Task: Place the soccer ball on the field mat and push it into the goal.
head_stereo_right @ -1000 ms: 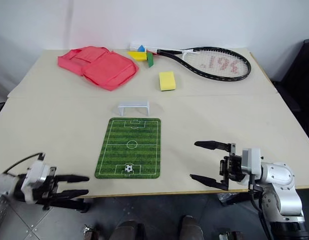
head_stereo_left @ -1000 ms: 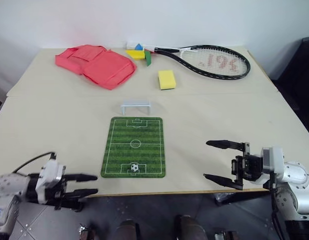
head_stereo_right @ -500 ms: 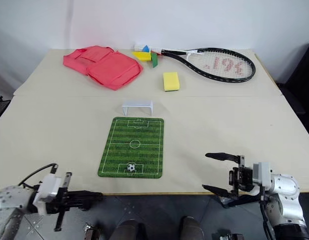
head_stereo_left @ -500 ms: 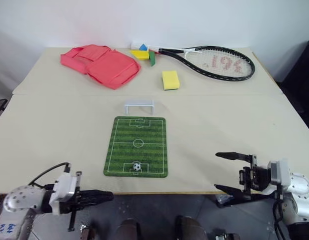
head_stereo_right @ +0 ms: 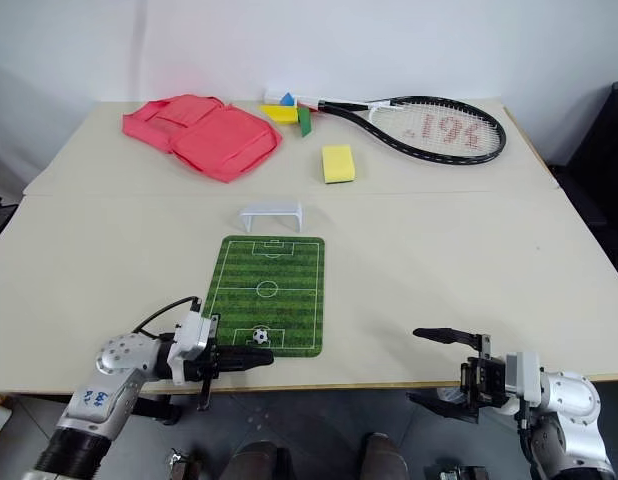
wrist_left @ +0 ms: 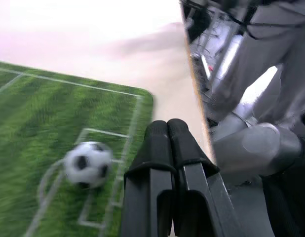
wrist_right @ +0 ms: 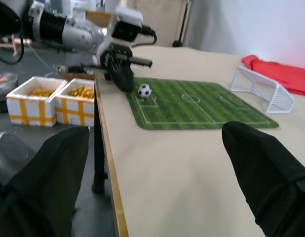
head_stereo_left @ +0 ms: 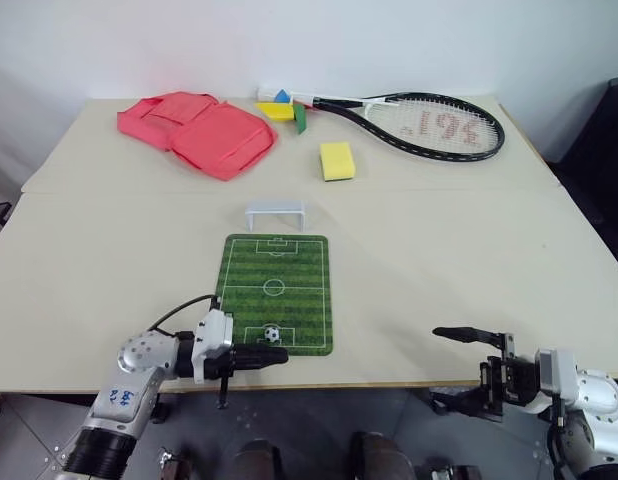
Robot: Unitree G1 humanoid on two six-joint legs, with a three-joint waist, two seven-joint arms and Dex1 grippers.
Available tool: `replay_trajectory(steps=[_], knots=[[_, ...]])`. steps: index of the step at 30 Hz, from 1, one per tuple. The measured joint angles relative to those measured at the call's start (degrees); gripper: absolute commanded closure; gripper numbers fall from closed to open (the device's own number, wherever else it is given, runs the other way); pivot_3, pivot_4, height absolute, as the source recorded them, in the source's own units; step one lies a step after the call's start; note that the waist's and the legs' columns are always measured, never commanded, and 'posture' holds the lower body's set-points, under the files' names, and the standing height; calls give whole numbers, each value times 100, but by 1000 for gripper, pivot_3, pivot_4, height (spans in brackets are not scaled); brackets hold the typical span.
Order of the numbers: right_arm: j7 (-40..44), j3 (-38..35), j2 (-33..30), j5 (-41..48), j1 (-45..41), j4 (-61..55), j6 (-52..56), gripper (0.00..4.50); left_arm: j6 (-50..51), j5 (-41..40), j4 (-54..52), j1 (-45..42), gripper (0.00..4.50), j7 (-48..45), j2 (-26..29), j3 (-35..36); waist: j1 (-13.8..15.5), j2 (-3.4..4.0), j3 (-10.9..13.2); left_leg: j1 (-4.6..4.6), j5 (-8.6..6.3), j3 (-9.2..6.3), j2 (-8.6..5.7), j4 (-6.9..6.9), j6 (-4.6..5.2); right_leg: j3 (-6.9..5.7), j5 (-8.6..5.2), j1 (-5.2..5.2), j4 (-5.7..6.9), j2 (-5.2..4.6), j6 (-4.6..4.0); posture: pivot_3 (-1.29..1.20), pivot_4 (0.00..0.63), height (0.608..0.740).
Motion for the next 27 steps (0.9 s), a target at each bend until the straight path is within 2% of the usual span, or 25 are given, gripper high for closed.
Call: replay_trajectory(steps=[8, 12, 17, 19, 24, 27], knots=[[-335, -168, 249, -343, 47, -482, 155, 0, -437, 602, 1133, -1028, 4471, 554, -272, -61, 35, 3, -2, 10, 0, 1, -4, 3, 1, 5, 2, 10, 1, 0, 3, 0, 150, 740], [-1206, -262, 516, -588, -126, -917, 462, 0, -821, 900, 2245, -1974, 4471, 1115, -636, 16, 28, 1, -1, 8, 1, 2, -4, 3, 0, 4, 2, 7, 2, 0, 4, 0, 150, 740], [-2397, -387, 960, -855, -484, -1202, 841, 0, -1295, 892, 3011, -2596, 4471, 1274, -858, 142, 2, 1, -1, 4, 1, 6, -4, 0, 0, 4, 2, -1, 2, 1, 5, 0, 150, 740], [-2744, -379, 1070, -946, -630, -1322, 1016, 0, -1388, 802, 2980, -2550, 4471, 1033, -768, 192, -16, 1, -1, 3, 1, 8, -4, -2, 0, 4, 2, -4, 1, 1, 4, 0, 150, 740], [-3064, -380, 1078, -1031, -798, -1501, 1301, 0, -1276, 444, 2305, -1759, 4471, 680, -164, 613, -56, 1, 0, 1, 0, 8, -3, -7, 1, 6, 2, -6, -1, 0, 4, 0, 150, 740], [-3069, -378, 1070, -1071, -904, -1490, 1390, 0, -658, -76, 1384, -955, 4471, 800, 209, 1171, -70, 0, 0, 0, -3, 6, -1, -7, 4, 9, 2, -6, -1, -1, 4, 0, 150, 740]])
